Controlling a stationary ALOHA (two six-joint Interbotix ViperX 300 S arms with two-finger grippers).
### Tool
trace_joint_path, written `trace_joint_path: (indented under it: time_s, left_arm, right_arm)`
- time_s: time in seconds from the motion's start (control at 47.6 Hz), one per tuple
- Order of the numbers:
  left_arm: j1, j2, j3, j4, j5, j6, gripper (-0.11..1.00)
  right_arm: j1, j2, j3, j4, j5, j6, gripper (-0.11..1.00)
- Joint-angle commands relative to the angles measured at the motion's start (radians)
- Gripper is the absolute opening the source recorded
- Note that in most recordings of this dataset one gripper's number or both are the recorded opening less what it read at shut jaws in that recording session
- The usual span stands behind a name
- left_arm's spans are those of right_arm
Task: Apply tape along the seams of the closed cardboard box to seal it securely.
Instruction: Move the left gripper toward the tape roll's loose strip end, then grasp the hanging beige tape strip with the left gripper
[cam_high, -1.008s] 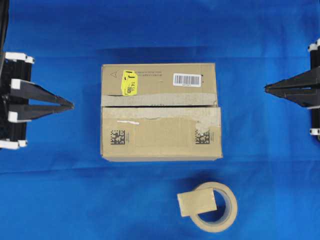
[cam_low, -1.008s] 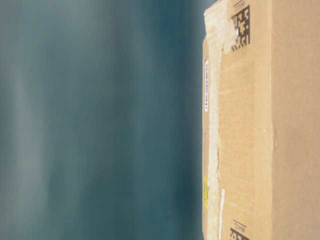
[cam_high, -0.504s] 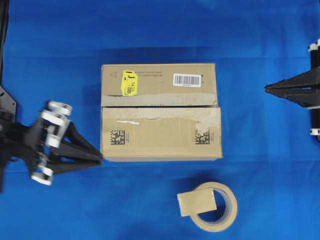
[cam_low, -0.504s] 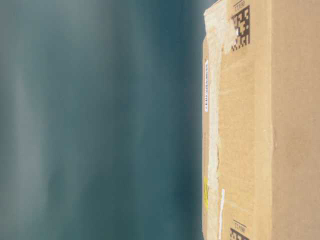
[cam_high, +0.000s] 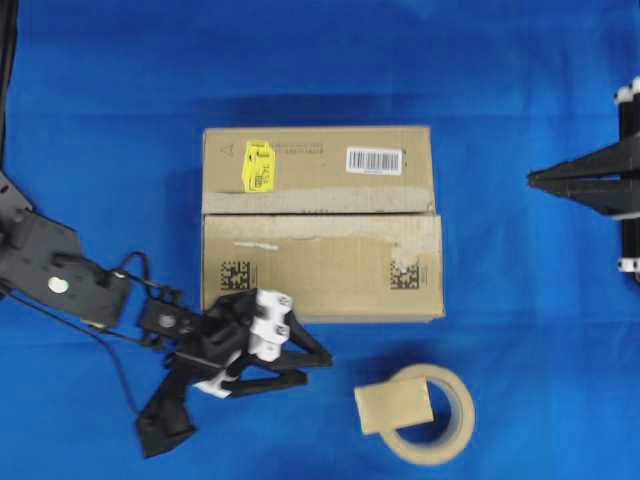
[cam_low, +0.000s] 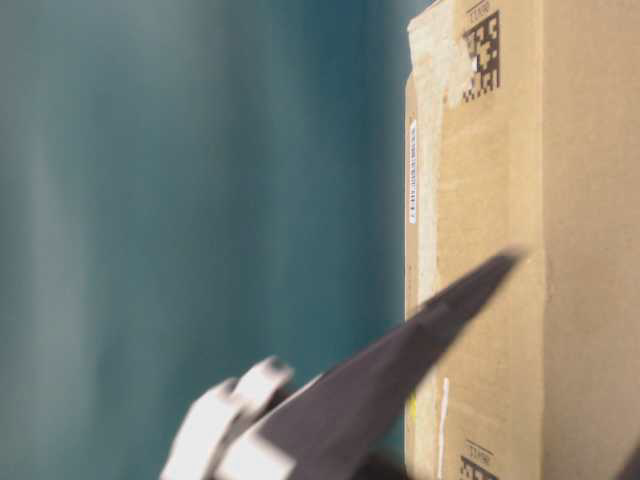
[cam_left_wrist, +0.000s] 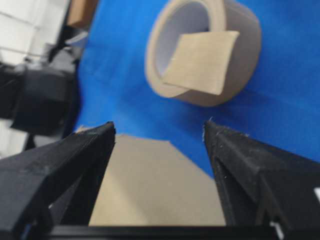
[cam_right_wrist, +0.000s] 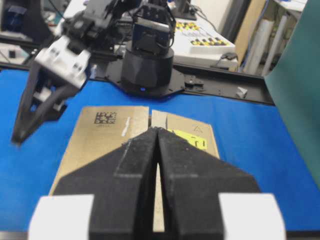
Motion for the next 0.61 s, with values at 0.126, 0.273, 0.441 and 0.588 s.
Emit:
trace_joint_path:
  time_s: [0.126,0.273,0.441,0.588]
  left_arm:
    - [-0.017,0.104,-0.098,-0.002,0.003,0.064,0.68]
    - [-0.018,0.158,-0.123,-0.002,-0.005,0.13,0.68]
    - [-0.018,0.199,-0.16,-0.002,-0.011,0.186,0.67]
    - [-0.018,0.225,-0.189,-0.002,-0.011,0.204,0.67]
  right_arm:
    - [0.003,0.008,-0.028,-0.002,-0.008,0.002,0.02]
    - [0.002,0.008,-0.028,-0.002,-0.008,0.002,0.02]
    - [0.003,0.014,-0.026,-0.002,-0.008,0.002,0.02]
    - [0.003,0.017,-0.023,-0.003,-0.006,0.002,0.02]
